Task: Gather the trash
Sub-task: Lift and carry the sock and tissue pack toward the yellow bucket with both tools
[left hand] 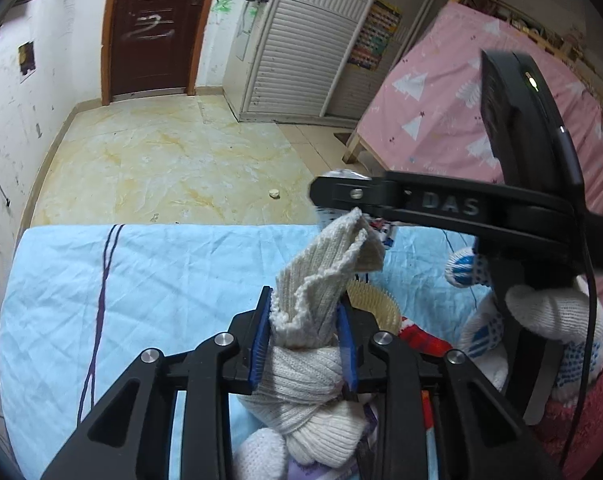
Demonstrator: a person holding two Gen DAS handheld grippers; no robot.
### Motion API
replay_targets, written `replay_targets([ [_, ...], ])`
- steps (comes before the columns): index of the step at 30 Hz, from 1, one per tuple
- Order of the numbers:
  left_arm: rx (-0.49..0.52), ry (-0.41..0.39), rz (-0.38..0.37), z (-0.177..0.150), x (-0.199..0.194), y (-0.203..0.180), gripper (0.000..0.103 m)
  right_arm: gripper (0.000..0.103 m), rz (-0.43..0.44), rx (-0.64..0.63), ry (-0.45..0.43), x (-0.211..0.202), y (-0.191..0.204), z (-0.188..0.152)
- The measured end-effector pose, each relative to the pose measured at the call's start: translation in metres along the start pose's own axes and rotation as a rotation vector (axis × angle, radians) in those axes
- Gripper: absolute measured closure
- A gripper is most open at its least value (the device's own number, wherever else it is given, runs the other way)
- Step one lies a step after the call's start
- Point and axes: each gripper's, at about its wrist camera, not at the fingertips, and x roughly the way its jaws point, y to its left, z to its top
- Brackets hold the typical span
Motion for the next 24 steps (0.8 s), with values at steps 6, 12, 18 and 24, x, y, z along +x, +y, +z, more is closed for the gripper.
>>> replay_targets([
  [6,-0.066,-0.058,-0.008,-0.017,-0.027,0.016,0.083,0.063,0.034,0.046,-0.034,-0.015,-0.007,-0.008],
  [12,-0.101,-0.113,-0.007,-0.025,-0.046,0.027,0.083,0.063,0.073,0.090,-0.058,-0.029,-0.013,-0.019],
  [18,-0.102,-0.156,0.011,-0.028,-0.064,0.025,0.083,0.063,0.078,0.096,-0.084,-0.044,-0.012,-0.029],
  [24,-0.086,-0.202,0.053,-0.030,-0.079,0.018,0.087,0.063,0.082,0.089,-0.117,-0.063,-0.011,-0.039],
])
